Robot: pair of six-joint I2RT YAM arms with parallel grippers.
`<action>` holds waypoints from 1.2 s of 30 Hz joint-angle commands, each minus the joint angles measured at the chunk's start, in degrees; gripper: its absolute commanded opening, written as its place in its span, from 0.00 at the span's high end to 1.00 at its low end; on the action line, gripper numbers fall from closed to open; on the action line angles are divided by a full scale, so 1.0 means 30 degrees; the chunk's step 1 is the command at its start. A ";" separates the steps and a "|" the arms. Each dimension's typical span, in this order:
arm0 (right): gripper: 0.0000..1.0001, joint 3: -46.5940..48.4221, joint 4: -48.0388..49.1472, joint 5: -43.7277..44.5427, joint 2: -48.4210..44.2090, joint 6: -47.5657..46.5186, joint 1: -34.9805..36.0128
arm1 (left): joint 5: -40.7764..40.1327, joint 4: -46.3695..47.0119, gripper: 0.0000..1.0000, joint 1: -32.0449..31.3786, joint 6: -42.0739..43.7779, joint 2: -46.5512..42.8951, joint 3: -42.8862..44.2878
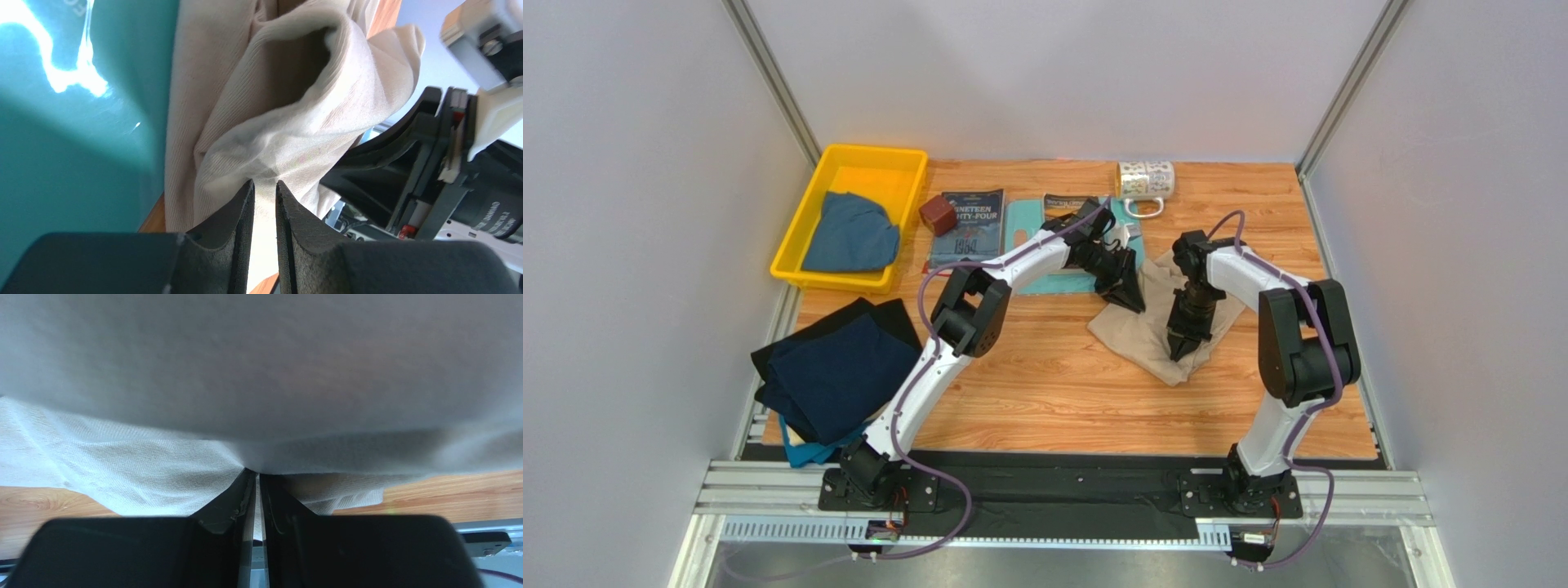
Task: Fold and stack the t-shirts
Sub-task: Fold the tshirt
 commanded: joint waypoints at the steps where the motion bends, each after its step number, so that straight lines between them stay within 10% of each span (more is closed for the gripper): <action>1: 0.87 -0.0883 -0.1611 0.0312 0.0098 0.0496 0.0294 | -0.0862 0.0552 0.74 0.0075 -0.0707 0.0483 0.0232; 19: 0.75 0.1954 -0.3754 0.2656 -0.3536 -0.0031 -0.0202 | -0.0629 -0.0212 0.74 0.1421 -0.0091 -0.1653 -0.1905; 36: 0.74 0.6441 -0.2346 0.2243 0.3609 -0.1087 -0.2166 | -0.0102 -0.1792 0.73 0.1393 0.2046 -0.6109 -0.5862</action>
